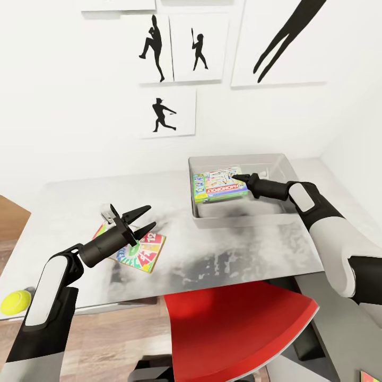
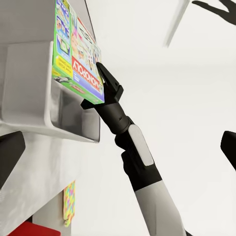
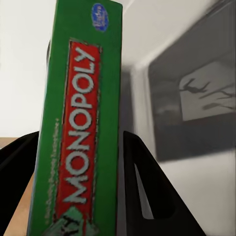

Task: Put all the toys in the child's room - the three board games (two on the bed and one on the table), the two jigsaw puzzles on the table, and the tennis ball on the table - inside the toy box on the table in the child's room.

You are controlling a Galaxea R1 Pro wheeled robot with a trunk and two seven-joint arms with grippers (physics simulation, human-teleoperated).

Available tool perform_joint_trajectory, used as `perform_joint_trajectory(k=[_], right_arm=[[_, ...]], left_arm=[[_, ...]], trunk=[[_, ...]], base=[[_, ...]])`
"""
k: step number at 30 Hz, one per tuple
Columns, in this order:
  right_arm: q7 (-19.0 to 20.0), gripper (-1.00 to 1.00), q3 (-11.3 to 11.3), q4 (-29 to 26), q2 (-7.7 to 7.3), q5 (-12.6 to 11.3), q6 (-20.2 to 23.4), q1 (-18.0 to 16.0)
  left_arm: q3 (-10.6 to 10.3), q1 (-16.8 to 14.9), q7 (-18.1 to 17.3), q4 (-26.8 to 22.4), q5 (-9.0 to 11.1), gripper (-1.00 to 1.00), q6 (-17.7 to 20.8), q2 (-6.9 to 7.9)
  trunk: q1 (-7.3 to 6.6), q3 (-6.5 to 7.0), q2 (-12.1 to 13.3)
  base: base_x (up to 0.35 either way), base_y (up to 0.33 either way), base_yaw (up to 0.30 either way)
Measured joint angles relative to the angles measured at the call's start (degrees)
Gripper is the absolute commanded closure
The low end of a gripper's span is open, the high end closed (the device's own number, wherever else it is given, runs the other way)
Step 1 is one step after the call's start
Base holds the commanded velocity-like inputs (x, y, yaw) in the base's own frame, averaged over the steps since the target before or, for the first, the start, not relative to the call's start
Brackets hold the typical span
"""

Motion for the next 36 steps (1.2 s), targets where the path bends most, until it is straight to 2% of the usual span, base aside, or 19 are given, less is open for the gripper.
perform_joint_trajectory(k=[36], right_arm=[[0.1, 1.0, -0.2, -0.1, -0.09, 0.0, 0.0, 0.0]], left_arm=[[0.0, 0.0, 0.0, 0.0, 0.0, -1.0, 0.0, 0.0]], trunk=[[0.0, -2.53, 0.0]], base=[[0.0, 0.0, 0.0]])
